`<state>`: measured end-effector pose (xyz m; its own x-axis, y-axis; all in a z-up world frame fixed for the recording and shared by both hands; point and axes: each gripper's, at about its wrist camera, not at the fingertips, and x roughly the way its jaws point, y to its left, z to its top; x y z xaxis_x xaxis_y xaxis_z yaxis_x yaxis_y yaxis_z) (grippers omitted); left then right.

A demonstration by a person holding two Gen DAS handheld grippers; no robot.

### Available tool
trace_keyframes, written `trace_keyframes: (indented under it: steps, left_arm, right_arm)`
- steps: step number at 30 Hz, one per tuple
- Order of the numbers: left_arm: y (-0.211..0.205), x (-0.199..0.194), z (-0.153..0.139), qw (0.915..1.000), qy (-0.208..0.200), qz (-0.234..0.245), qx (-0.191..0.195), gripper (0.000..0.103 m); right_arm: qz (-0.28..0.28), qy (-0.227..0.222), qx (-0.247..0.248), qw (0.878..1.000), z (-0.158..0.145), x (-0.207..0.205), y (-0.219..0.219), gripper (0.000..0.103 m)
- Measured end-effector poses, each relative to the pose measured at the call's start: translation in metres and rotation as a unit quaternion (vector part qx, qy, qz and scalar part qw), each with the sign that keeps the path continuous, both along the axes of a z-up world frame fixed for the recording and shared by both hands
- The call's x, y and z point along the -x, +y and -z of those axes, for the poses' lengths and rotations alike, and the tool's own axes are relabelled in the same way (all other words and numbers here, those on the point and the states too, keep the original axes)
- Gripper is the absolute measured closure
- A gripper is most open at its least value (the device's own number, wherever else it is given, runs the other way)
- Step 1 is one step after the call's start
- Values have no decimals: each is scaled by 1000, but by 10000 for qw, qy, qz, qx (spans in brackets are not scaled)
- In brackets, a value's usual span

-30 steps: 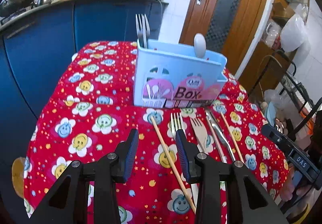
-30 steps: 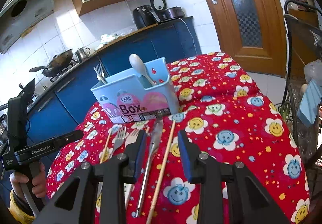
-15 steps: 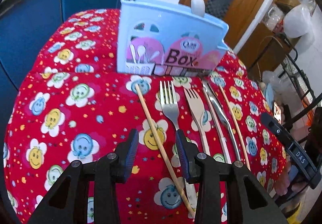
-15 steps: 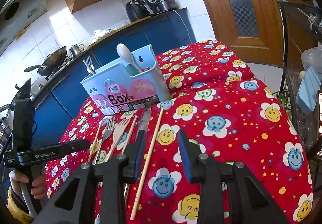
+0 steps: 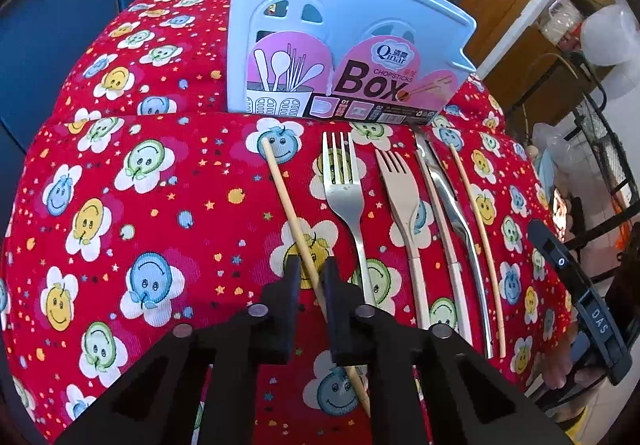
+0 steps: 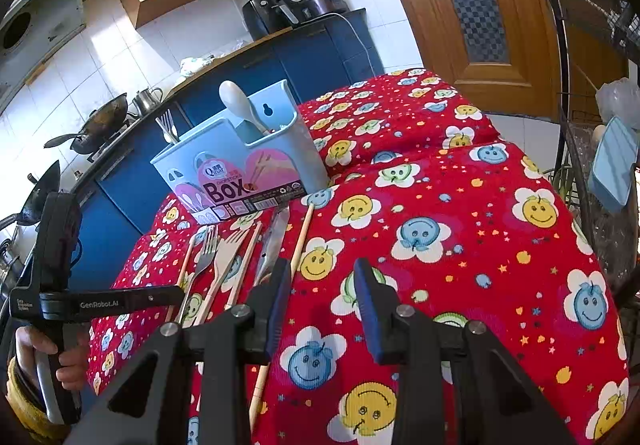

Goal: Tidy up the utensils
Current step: 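Lower the left gripper onto another wooden chopstick and close on it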

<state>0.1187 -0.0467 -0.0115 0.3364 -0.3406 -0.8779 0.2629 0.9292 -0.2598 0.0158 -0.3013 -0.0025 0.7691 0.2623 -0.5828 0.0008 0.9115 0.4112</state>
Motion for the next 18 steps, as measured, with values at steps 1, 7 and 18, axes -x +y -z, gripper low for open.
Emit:
trace_keyframes:
  steps: [1, 7, 18]
  left_arm:
    - [1, 0, 0, 10000, 13, -23, 43, 93]
    - [9, 1, 0, 9992, 38, -43, 406, 98]
    - [43, 8, -17, 9945, -352, -200, 967, 99]
  right_arm:
    - [2, -1, -1, 10000, 0, 0, 0, 67]
    - [4, 6, 25, 10000, 0, 0, 1, 67]
    - [-140, 98, 137, 9998, -9, -3, 11, 67]
